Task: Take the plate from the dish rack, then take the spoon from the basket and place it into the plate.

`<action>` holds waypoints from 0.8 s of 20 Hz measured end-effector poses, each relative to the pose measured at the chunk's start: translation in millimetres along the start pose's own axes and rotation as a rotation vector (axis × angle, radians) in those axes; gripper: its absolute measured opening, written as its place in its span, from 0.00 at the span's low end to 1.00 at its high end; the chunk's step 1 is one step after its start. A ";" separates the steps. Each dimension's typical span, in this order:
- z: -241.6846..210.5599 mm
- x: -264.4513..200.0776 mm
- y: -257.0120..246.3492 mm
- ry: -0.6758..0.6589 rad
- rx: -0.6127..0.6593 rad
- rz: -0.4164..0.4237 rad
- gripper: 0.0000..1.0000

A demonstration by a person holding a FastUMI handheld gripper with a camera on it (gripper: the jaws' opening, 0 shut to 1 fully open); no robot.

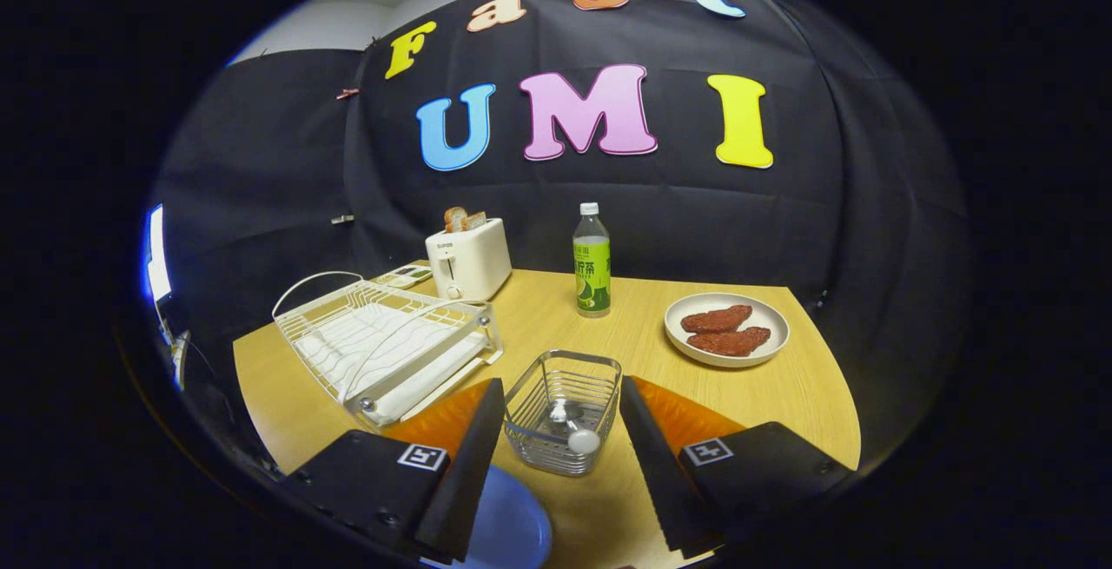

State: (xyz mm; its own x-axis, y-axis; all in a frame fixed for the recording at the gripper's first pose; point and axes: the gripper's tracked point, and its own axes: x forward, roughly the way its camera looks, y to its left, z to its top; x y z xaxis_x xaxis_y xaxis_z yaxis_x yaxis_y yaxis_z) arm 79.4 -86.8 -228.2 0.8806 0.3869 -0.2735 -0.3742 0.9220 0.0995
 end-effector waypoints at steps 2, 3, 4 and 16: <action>-6.3 7.3 0.3 0.002 -0.006 0.000 0.81; -9.5 10.8 -0.7 0.003 -0.012 -0.002 0.78; -12.2 13.2 -1.3 0.005 -0.025 -0.006 0.78; -17.5 22.0 -0.6 0.050 -0.036 -0.025 0.18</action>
State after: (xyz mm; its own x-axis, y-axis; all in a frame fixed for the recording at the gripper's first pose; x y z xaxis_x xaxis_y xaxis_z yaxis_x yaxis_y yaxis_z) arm 93.9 -79.2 -251.1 0.8743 0.3621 -0.3234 -0.3638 0.9297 0.0575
